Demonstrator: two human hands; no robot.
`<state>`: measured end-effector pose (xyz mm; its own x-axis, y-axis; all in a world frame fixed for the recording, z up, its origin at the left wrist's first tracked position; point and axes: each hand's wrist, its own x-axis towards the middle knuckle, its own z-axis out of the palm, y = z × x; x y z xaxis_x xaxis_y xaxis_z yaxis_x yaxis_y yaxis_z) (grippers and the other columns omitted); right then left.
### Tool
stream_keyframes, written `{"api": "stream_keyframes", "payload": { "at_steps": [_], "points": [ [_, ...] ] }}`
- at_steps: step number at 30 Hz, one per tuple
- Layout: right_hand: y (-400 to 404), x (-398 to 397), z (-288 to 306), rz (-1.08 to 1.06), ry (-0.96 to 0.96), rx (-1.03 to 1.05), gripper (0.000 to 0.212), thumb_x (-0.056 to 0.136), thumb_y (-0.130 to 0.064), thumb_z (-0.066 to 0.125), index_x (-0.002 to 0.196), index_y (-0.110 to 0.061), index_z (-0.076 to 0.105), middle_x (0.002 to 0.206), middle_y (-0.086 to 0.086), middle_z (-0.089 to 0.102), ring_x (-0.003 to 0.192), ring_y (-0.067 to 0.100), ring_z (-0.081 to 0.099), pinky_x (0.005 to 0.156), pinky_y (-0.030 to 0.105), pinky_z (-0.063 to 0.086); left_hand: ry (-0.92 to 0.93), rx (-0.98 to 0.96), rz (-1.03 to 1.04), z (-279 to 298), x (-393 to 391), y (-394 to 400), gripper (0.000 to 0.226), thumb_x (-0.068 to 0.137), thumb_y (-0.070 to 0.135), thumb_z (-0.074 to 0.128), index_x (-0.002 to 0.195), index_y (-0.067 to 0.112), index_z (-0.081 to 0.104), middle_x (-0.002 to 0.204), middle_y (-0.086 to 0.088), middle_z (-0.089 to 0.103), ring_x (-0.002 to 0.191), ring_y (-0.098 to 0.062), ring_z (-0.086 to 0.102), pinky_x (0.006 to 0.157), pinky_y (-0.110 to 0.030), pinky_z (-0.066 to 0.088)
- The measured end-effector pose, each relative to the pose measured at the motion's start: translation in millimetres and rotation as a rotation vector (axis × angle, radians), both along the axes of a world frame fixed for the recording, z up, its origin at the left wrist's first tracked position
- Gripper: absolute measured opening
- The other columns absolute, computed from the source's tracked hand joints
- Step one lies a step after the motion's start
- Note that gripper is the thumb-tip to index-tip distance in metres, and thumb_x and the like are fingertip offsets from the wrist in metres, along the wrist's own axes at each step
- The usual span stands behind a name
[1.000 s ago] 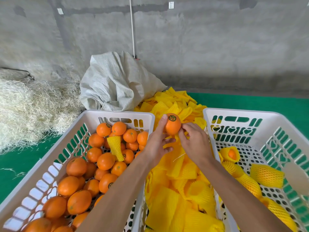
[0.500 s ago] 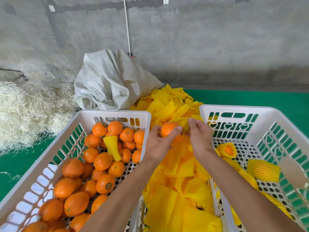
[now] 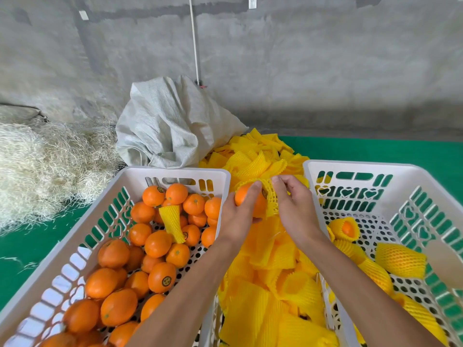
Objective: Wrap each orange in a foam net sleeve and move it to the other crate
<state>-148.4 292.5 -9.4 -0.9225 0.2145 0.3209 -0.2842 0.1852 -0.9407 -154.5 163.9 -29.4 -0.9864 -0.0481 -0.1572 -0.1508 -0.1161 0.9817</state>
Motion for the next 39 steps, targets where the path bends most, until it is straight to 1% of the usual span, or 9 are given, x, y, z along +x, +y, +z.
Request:
{"api": "stream_keyframes", "payload": {
  "at_steps": [5, 8, 14, 18, 22, 26, 32, 35, 39],
  "points": [
    [1.4, 6.4, 5.9, 0.088, 0.074, 0.051, 0.016, 0.106, -0.031, 0.053, 0.099, -0.026, 0.066, 0.074, -0.002, 0.061, 0.063, 0.003, 0.049, 0.056, 0.017, 0.042, -0.002, -0.283, -0.040, -5.3, -2.5, -1.6, 0.108, 0.075, 0.100, 0.037, 0.135, 0.013, 0.061, 0.128, -0.021, 0.063, 0.119, -0.032, 0.063, 0.101, -0.050, 0.053],
    [4.7, 6.0, 0.3, 0.035, 0.075, 0.070, 0.016, 0.107, -0.030, 0.052, 0.100, -0.024, 0.066, 0.072, -0.010, 0.060, 0.062, -0.001, 0.050, 0.057, 0.015, 0.042, -0.066, -0.198, -0.182, -7.9, -4.4, 0.7, 0.121, 0.072, 0.102, 0.038, 0.150, 0.010, 0.047, 0.136, -0.021, 0.056, 0.122, -0.029, 0.061, 0.096, -0.046, 0.058],
    [17.6, -4.1, -4.1, -0.094, 0.088, 0.104, 0.023, 0.109, -0.029, 0.048, 0.104, -0.012, 0.063, 0.082, -0.007, 0.060, 0.072, -0.001, 0.053, 0.065, 0.014, 0.043, 0.022, -0.108, -0.250, -18.1, -7.1, 0.9, 0.091, 0.070, 0.060, 0.079, 0.147, 0.022, 0.047, 0.128, 0.003, 0.066, 0.087, -0.012, 0.075, 0.095, -0.048, 0.060],
    [22.2, -8.7, -12.1, -0.121, 0.077, 0.161, 0.022, 0.110, -0.029, 0.044, 0.104, -0.015, 0.060, 0.082, -0.007, 0.057, 0.069, -0.001, 0.050, 0.063, 0.012, 0.041, 0.078, -0.166, -0.244, -11.6, -0.4, 1.7, 0.071, 0.068, 0.061, 0.085, 0.126, 0.038, 0.053, 0.103, 0.021, 0.070, 0.087, -0.004, 0.072, 0.067, -0.021, 0.059],
    [25.0, -9.9, -14.7, -0.188, 0.111, 0.223, 0.020, 0.111, -0.029, 0.041, 0.104, -0.017, 0.056, 0.082, -0.006, 0.055, 0.066, 0.003, 0.048, 0.060, 0.015, 0.040, 0.075, -0.266, -0.224, -7.1, 6.9, 3.6, 0.082, 0.060, 0.067, 0.084, 0.124, 0.033, 0.046, 0.113, 0.013, 0.060, 0.091, -0.008, 0.066, 0.061, -0.018, 0.053],
    [28.3, -6.8, -4.3, -0.221, 0.275, 0.433, 0.022, 0.110, -0.023, 0.043, 0.102, -0.006, 0.055, 0.092, 0.004, 0.054, 0.076, 0.013, 0.048, 0.065, 0.024, 0.040, 0.033, -0.324, -0.201, -8.8, 6.9, 6.9, 0.075, 0.065, 0.064, 0.087, 0.118, 0.035, 0.043, 0.116, 0.009, 0.058, 0.096, -0.011, 0.063, 0.068, -0.025, 0.049],
    [8.9, 2.0, -0.8, -0.140, 0.494, 0.762, 0.030, 0.107, -0.030, 0.048, 0.104, -0.006, 0.065, 0.100, 0.008, 0.061, 0.075, 0.022, 0.063, 0.052, 0.037, 0.054, 0.102, -0.451, -0.021, -13.4, 4.1, 7.5, 0.071, 0.080, 0.054, 0.083, 0.127, 0.023, 0.040, 0.111, 0.013, 0.054, 0.096, 0.000, 0.055, 0.068, -0.010, 0.041],
    [10.7, 0.5, -3.1, -0.120, 0.440, 0.835, 0.032, 0.103, -0.042, 0.055, 0.112, -0.013, 0.063, 0.107, 0.002, 0.060, 0.087, 0.015, 0.065, 0.057, 0.028, 0.052, 0.129, -0.355, -0.005, -14.5, 0.9, 6.3, 0.058, 0.094, 0.038, 0.074, 0.138, 0.009, 0.049, 0.124, -0.012, 0.064, 0.109, -0.027, 0.066, 0.083, -0.035, 0.058],
    [13.2, -0.8, -13.5, -0.077, 0.224, 0.788, 0.042, 0.106, -0.048, 0.042, 0.131, -0.017, 0.056, 0.124, -0.002, 0.057, 0.099, 0.017, 0.063, 0.069, 0.032, 0.053, 0.193, -0.248, 0.109, -8.6, 0.3, 5.1, 0.061, 0.095, 0.052, 0.069, 0.139, 0.015, 0.048, 0.122, 0.002, 0.066, 0.109, -0.014, 0.066, 0.087, -0.029, 0.058]
  ]
}}
